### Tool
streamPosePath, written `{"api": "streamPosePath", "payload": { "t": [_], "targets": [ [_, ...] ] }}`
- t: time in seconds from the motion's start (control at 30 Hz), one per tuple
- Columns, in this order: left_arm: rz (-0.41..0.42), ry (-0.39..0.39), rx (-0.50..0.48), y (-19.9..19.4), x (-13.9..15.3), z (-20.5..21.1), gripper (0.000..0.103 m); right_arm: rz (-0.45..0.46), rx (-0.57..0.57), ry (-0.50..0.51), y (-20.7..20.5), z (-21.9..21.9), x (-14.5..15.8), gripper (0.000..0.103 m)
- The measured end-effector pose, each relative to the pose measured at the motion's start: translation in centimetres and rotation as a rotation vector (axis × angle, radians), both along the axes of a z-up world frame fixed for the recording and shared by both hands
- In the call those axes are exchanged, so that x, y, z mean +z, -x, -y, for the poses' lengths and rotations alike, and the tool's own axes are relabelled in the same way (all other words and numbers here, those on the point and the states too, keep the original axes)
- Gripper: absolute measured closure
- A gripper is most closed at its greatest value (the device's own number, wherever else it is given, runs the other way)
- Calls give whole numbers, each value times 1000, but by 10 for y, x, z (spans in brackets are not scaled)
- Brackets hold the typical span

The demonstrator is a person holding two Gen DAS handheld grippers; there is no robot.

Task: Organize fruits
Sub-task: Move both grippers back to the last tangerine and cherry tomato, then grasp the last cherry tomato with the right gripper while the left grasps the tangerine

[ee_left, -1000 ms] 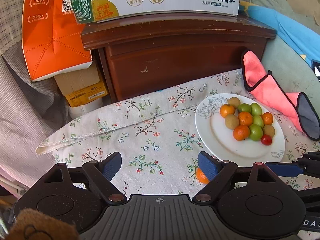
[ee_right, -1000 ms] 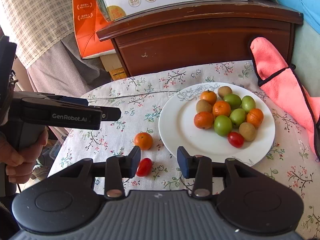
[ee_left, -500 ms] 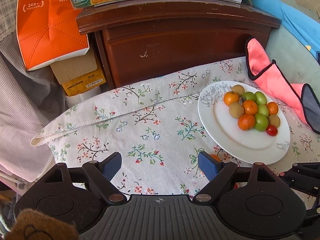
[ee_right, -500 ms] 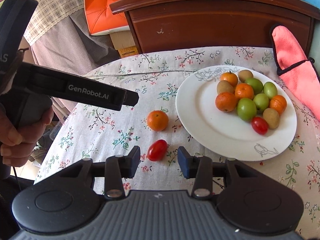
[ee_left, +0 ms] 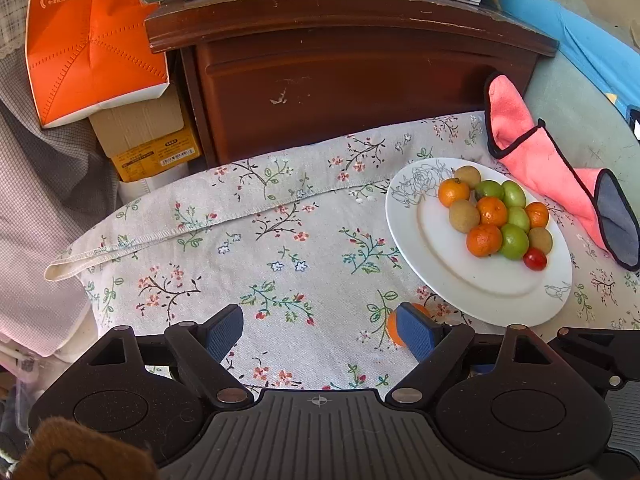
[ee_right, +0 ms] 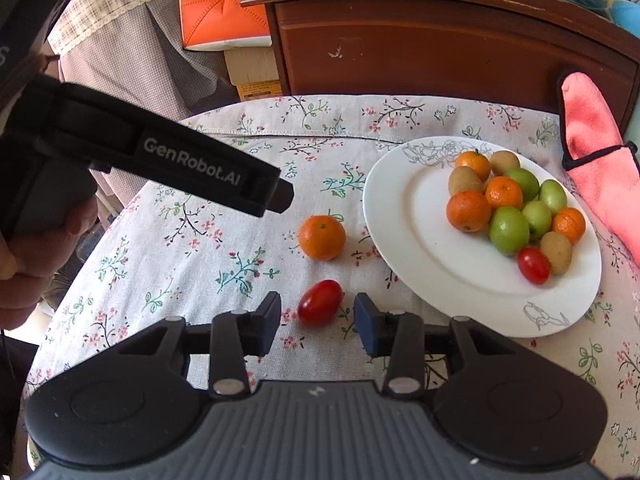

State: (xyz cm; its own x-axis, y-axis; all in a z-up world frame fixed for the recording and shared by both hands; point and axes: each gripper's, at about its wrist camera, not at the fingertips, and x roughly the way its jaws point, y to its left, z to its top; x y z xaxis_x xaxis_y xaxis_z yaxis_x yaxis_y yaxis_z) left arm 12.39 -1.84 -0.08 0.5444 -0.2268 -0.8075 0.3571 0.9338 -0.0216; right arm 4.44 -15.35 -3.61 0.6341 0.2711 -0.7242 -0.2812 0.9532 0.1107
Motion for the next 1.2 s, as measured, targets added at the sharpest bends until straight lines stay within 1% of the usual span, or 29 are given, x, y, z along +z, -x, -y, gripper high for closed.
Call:
{"api": "streamPosePath", "payload": {
  "t": [0.17, 0.27, 0.43, 0.57, 0.7, 0.83, 0.9, 0.97, 1.07, 1.13, 1.17, 1.2],
  "targets": [
    [19, 7, -42, 4, -5, 8, 18, 19, 9, 35, 2, -2, -1, 81],
    [33, 8, -67, 7, -8, 13, 19, 1, -3, 5, 4, 4, 0, 82],
    [31, 29, -110, 10, -14, 20, 21, -16, -26, 4, 10, 13, 2, 82],
    [38, 29, -138, 13, -18, 28, 21, -28, -46, 3, 13, 21, 4, 83],
    [39, 20, -160, 14, -23, 35, 24, -34, -63, 1, 16, 29, 6, 84],
    [23, 22, -166, 12, -32, 39, 36, -33, -69, 2, 18, 32, 7, 84],
    [22, 19, -161, 11, -35, 41, 40, -35, -70, 0, 18, 33, 7, 84],
    [38, 12, -165, 12, -36, 43, 42, -39, -69, -2, 17, 33, 6, 84],
    [38, 21, -173, 13, -35, 44, 43, -46, -73, -20, 16, 34, 5, 83],
    [45, 15, -183, 15, -35, 46, 53, -53, -77, -36, 15, 36, 4, 82],
    [49, 10, -190, 16, -35, 46, 56, -57, -80, -43, 15, 36, 3, 81],
    [52, 6, -194, 16, -34, 47, 62, -61, -82, -45, 14, 36, 2, 81]
  ]
}}
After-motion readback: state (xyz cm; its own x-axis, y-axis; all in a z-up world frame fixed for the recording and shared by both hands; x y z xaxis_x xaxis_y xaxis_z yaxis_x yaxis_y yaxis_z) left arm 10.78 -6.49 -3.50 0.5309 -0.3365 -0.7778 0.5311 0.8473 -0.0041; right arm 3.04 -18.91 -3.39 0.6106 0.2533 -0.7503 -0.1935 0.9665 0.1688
